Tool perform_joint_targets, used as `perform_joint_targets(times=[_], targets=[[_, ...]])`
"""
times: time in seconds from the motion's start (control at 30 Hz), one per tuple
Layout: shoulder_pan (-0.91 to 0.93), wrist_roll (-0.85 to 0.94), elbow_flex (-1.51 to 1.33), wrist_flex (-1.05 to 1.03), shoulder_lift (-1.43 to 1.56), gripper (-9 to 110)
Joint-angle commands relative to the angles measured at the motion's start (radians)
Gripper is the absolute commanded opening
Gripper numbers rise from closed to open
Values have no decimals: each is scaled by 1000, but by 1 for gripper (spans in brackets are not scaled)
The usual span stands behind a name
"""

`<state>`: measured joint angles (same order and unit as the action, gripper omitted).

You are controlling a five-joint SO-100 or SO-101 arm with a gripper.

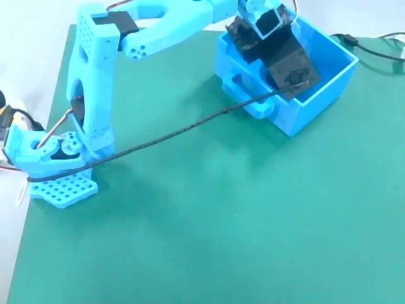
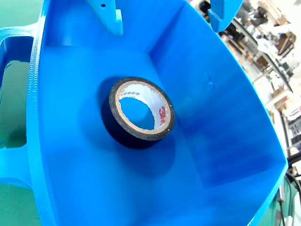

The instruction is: Put the tape in the box

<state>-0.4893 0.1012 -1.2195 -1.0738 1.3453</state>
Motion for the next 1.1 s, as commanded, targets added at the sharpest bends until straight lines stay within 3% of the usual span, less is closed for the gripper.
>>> perform_joint_targets(times=[0.0, 0.4, 1.07], targets=[[-11, 5, 135, 9, 25, 27], [78, 5, 135, -78, 141, 26], [480, -32, 92, -469, 588, 26]])
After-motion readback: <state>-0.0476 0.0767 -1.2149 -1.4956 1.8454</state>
